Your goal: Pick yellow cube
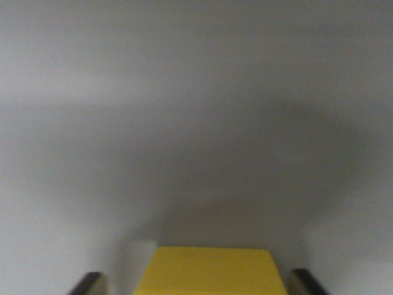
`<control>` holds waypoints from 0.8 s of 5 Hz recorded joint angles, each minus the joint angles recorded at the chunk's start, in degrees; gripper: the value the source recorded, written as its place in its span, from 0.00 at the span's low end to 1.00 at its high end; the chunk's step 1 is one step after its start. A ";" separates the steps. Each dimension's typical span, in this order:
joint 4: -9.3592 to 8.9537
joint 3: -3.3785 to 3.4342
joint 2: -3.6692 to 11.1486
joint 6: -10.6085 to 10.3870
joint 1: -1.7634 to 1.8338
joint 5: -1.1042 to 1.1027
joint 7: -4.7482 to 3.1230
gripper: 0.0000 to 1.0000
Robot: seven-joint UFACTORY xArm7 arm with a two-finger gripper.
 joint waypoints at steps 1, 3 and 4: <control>0.04 0.00 -0.02 0.06 0.00 0.00 0.00 1.00; 0.35 -0.01 -0.18 0.53 0.00 -0.01 0.02 1.00; 0.35 -0.01 -0.18 0.53 0.00 -0.01 0.02 1.00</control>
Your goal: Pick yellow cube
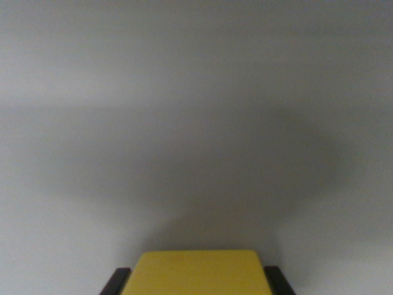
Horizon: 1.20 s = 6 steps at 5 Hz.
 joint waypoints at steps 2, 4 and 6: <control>0.59 -0.01 -0.31 0.90 0.00 -0.03 0.04 1.00; 1.40 -0.02 -0.75 2.15 0.00 -0.06 0.10 1.00; 2.49 -0.04 -1.33 3.81 0.00 -0.11 0.17 1.00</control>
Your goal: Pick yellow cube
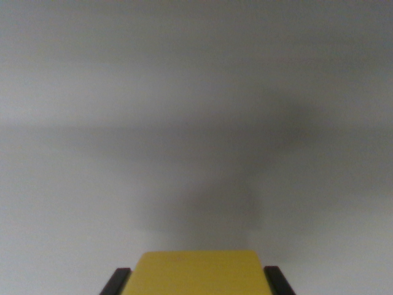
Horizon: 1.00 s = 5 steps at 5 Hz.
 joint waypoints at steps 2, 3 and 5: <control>1.25 -0.02 -0.66 1.91 0.00 -0.05 0.09 1.00; 2.62 -0.04 -1.40 4.01 0.00 -0.11 0.18 1.00; 4.16 -0.07 -2.22 6.38 -0.01 -0.18 0.28 1.00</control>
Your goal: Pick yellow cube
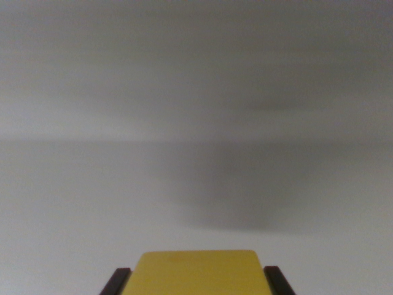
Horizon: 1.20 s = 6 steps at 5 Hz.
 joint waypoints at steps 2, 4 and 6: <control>1.65 -0.03 -0.88 2.52 0.00 -0.07 0.11 1.00; 3.36 -0.05 -1.79 5.15 -0.01 -0.15 0.23 1.00; 5.13 -0.08 -2.73 7.85 -0.01 -0.22 0.35 1.00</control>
